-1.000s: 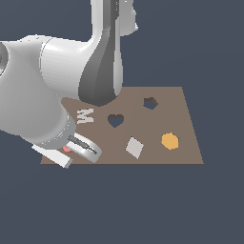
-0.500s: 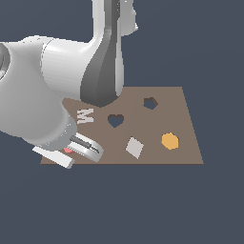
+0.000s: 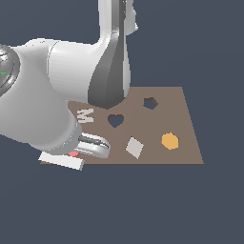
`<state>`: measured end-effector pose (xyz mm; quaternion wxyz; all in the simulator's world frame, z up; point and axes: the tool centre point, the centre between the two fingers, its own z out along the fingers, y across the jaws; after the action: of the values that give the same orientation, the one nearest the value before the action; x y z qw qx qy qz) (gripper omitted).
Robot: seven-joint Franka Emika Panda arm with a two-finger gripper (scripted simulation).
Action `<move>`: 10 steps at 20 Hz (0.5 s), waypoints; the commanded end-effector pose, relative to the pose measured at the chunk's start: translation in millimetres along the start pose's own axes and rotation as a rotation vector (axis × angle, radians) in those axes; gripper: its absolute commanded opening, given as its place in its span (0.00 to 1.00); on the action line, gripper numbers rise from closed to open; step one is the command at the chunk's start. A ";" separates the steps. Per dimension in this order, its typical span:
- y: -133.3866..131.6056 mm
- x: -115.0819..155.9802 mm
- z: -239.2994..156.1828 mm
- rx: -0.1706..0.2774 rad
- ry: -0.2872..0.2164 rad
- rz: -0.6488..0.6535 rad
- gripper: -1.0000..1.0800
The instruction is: Insert a designated object into the corresponding slot on a board.
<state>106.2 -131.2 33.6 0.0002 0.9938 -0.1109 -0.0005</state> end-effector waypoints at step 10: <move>-35.5 1.8 -1.8 -0.001 0.001 -0.439 0.00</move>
<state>115.0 -102.6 34.8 0.0003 0.9973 0.0737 -0.0004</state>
